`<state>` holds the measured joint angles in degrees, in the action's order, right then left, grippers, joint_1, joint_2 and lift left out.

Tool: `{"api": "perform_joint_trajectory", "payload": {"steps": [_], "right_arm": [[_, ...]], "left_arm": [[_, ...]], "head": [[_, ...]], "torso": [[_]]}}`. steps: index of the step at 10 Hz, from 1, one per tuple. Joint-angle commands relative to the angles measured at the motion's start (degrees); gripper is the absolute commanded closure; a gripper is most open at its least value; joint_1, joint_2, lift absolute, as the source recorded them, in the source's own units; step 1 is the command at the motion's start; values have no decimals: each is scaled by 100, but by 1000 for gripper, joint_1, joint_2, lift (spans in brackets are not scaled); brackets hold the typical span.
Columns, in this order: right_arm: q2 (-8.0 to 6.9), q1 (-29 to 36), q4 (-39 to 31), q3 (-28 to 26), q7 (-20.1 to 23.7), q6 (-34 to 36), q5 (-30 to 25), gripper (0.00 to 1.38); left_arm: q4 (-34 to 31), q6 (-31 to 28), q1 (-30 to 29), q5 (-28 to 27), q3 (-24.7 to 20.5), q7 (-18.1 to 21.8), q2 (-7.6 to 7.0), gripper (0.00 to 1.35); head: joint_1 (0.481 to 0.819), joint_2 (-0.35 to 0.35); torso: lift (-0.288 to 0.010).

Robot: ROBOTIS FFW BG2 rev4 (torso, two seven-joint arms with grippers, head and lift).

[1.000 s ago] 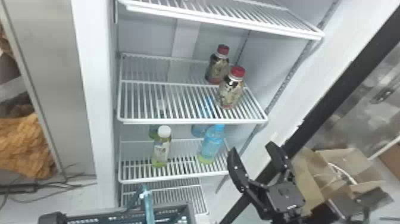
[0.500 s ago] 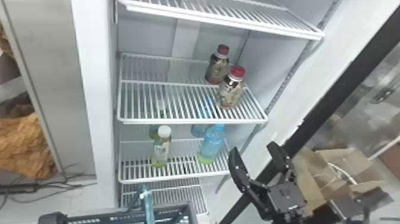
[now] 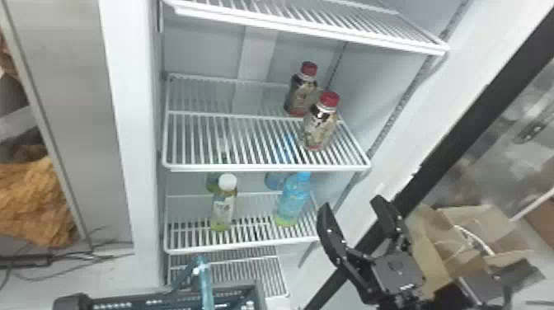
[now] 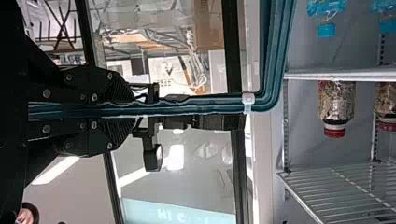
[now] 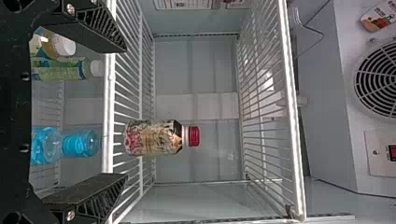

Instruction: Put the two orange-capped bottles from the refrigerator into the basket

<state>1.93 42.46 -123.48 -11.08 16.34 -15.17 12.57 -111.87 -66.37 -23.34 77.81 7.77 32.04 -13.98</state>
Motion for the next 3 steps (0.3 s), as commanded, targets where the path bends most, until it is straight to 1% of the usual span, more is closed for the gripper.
{"api": "perform_joint_trajectory", "payload": {"steps": [1, 3], "right_arm": [[0, 0, 9, 0, 0, -16, 0, 105], [0, 0, 9, 0, -8, -30, 0, 105]], "left_arm": [[0, 0, 0, 0, 12, 4, 0, 1210], [0, 0, 0, 0, 12, -4, 0, 1210]], "head": [[695, -350], [695, -350]], "torso": [[-40], [-40]]}}
